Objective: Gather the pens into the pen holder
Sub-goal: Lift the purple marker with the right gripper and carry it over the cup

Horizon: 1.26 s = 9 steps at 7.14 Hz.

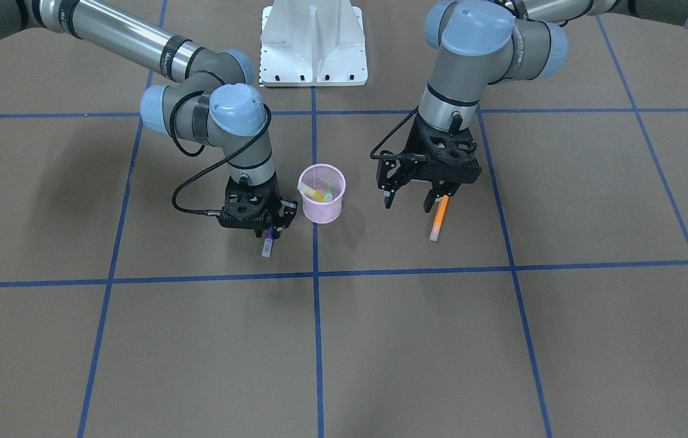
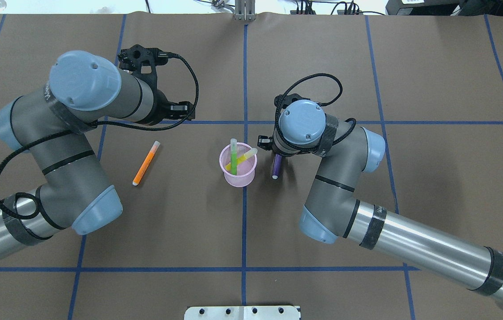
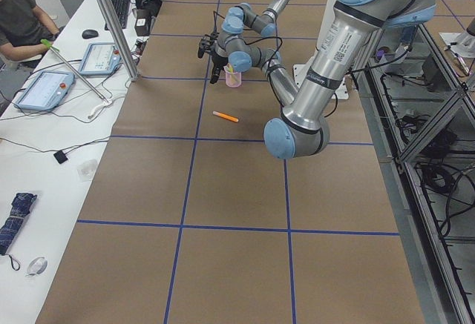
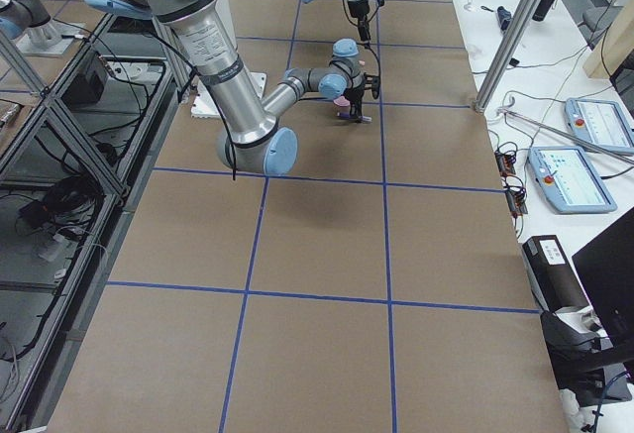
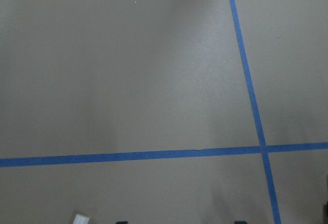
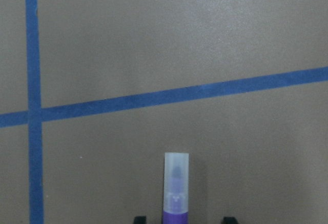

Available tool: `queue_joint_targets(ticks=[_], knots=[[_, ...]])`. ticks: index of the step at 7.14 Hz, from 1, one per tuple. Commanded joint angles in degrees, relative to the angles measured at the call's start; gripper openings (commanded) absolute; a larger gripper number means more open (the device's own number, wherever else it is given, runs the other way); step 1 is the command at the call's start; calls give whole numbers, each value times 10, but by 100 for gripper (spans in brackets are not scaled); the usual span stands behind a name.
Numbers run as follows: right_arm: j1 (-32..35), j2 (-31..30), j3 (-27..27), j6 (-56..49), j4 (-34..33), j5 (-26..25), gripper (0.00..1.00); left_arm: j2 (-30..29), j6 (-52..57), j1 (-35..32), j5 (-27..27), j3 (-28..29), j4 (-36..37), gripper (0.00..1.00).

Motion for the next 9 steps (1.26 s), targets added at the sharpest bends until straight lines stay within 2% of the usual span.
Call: queue_joint_targets(ticks=[1, 3, 4, 5, 6, 7, 8, 9], knots=[[2, 4, 5, -4, -1, 2, 0, 1, 0, 0, -1, 0, 0, 76], [14, 3, 31, -4, -2, -1, 0, 0, 0, 0, -1, -1, 0, 76], [20, -6, 60, -4, -3, -36, 0, 0, 0, 0, 0, -3, 0, 76], [22, -16, 104, -4, -16, -87, 0, 0, 0, 0, 0, -5, 0, 76], [22, -20, 152, -3, -59, -151, 0, -1, 0, 0, 0, -7, 0, 76], [7, -21, 167, 3, -79, -226, 0, -1, 0, 0, 1, -7, 0, 76], [-15, -18, 183, 6, -68, -282, 0, -1, 0, -1, 1, -7, 0, 76], [-36, -27, 187, 3, 0, -308, 0, -1, 1, -2, 1, -6, 0, 76]])
